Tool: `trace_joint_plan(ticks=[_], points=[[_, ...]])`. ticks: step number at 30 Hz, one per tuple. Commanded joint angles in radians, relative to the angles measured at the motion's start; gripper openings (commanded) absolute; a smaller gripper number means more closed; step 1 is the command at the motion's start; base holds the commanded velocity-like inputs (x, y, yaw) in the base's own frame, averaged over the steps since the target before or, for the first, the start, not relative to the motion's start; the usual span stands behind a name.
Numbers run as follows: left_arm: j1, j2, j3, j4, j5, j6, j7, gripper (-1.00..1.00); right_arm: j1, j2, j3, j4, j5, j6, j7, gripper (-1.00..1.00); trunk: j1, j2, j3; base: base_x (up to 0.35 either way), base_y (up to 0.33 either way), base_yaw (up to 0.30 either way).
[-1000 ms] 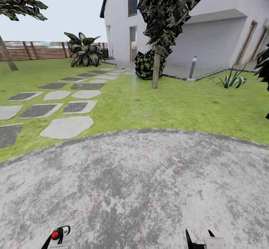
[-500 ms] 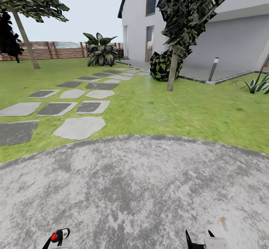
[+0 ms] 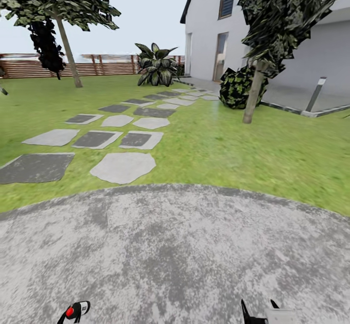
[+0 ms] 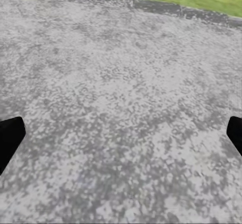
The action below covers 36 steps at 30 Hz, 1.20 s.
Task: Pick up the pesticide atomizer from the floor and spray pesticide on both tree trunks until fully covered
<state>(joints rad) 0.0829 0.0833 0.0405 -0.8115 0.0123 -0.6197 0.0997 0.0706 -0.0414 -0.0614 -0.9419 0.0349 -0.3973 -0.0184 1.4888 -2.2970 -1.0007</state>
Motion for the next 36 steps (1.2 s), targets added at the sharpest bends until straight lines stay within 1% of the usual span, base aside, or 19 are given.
trace_joint_plan(ticks=[1, 8, 30, 36], points=[[-0.001, 0.000, 0.000, 0.006, 0.000, 0.000, 0.000, -1.00, 0.000, 0.000, 0.000, 0.000, 0.000, 0.000, 0.000, 1.00, 0.000, 0.000, 0.000, 0.336, 0.000, 0.279], [-0.002, 0.000, -0.001, 0.024, 0.000, 0.000, 0.000, -1.00, 0.000, 0.000, 0.000, 0.000, -0.001, 0.000, 0.000, 1.00, 0.000, 0.000, 0.000, 0.336, 0.000, 0.279], [-0.002, 0.000, -0.001, 0.025, 0.000, 0.000, 0.000, -1.00, 0.000, 0.000, 0.000, 0.000, 0.000, 0.000, 0.000, 1.00, 0.000, 0.000, 0.000, 0.336, 0.000, 0.278], [-0.002, 0.000, -0.001, 0.025, 0.000, 0.000, 0.000, -1.00, 0.000, -0.001, 0.000, 0.000, -0.001, 0.000, 0.000, 1.00, 0.000, 0.000, 0.000, 0.336, 0.000, 0.080]])
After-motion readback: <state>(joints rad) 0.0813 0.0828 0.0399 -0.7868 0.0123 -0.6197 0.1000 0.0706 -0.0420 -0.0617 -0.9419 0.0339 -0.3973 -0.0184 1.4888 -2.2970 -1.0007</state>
